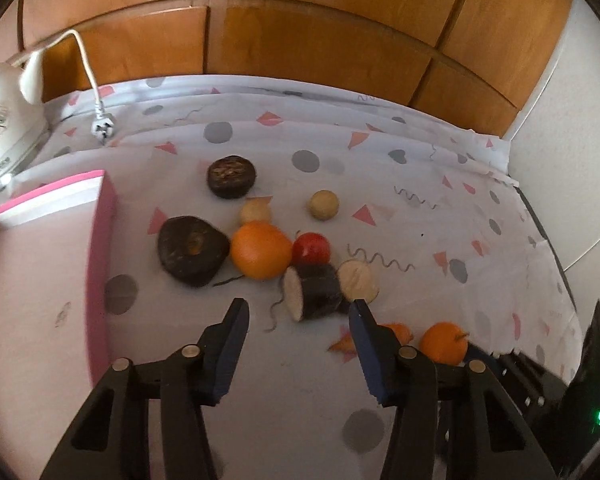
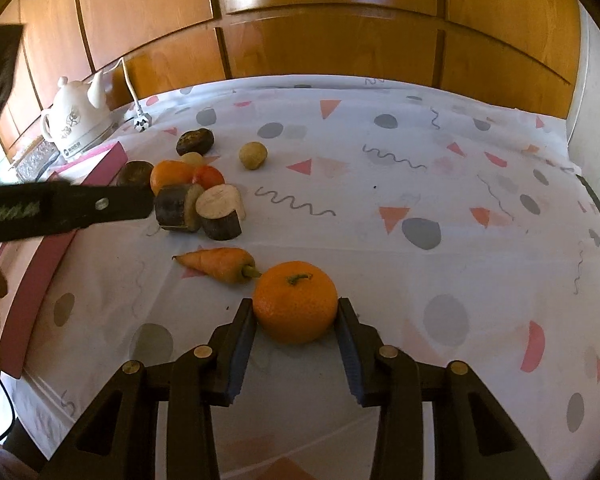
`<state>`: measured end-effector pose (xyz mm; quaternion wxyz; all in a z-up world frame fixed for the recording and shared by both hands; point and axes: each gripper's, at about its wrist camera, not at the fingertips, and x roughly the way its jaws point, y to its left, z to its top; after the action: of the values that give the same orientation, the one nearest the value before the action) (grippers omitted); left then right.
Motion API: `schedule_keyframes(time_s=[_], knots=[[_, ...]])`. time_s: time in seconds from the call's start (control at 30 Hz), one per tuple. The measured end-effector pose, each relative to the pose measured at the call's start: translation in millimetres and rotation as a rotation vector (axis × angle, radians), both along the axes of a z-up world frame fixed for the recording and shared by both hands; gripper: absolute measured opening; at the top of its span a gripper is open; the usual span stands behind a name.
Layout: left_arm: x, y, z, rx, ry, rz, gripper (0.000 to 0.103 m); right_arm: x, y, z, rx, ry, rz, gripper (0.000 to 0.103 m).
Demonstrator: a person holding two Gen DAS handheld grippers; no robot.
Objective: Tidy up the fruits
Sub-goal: 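Grasp the dark cylindrical slice with the left tool while the right tool grasps a mandarin orange, then carry the dark slice into the pink tray and open the left tool while the right holds the orange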
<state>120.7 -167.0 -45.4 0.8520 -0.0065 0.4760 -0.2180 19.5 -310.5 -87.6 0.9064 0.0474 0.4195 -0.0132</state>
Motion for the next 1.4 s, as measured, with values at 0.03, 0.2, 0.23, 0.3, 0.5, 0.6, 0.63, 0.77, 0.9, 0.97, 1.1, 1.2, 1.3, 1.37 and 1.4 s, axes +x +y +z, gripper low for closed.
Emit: schedule_keyframes(time_s=[0.03,0.2,0.23,0.3,0.5,0.6,0.63,0.77,0.9,0.97,1.1,1.2,1.3,1.37,1.4], knots=[[2.4,-2.3,-1.3,0.001,0.001,0.004,0.053,-0.4,-0.6,-0.3,0.005,-0.003,-0.002,0.041],[16.4,-14.8,-12.9,0.002,0.038,0.008,0.053,-0.7,-0.7,-1.0,0.015,-0.011,-0.007,0.041],[17.6,-15.3,-15.1,-0.006,0.047,0.005,0.051,-0.5,-0.7,-0.9,0.017,-0.012,-0.009,0.041],[19.3,-12.8,-19.5,-0.050,0.067,-0.017,0.030,-1.0,-0.6,-1.2,0.016,-0.014,-0.010,0.041],[10.4,11.2,-19.9,-0.124,0.076,-0.001,0.030,-0.8,-0.8,-1.7,0.012,-0.017,-0.007,0.040],[1.3,22.9,-17.0,-0.123,0.078,0.013,0.030,-0.9,0.3,-1.9,0.003,-0.015,-0.003,0.040],[-1.4,25.6,-16.6,-0.114,0.077,0.017,0.030,-0.9,0.6,-1.9,-0.001,-0.014,-0.002,0.040],[-15.0,37.7,-13.6,-0.110,0.059,0.020,0.030,-1.1,2.1,-2.4,-0.011,-0.013,-0.001,0.040],[-27.2,54.1,-0.6,-0.107,0.014,0.040,0.030,-1.7,3.3,-3.0,-0.022,-0.014,-0.002,0.040],[-33.0,66.7,8.6,-0.089,-0.029,0.064,0.030,-1.8,4.4,-3.2,-0.033,-0.014,0.000,0.040],[-34.4,96.9,23.2,-0.058,-0.085,0.153,0.030,-3.0,6.0,-2.2,-0.049,-0.007,-0.004,0.040],[-30.5,126.3,27.6,0.000,-0.119,0.261,0.030,-4.0,7.1,-0.3,-0.060,0.007,-0.005,0.039],[-25.0,154.5,22.5,0.049,-0.123,0.359,0.030,-7.2,7.1,1.4,-0.057,0.021,-0.005,0.039],[-21.3,169.2,17.8,0.075,-0.117,0.411,0.030,-10.0,8.2,2.3,-0.055,0.029,-0.004,0.039],[-20.7,176.9,14.0,0.090,-0.112,0.431,0.030,-11.3,8.8,2.8,-0.053,0.032,-0.003,0.039]])
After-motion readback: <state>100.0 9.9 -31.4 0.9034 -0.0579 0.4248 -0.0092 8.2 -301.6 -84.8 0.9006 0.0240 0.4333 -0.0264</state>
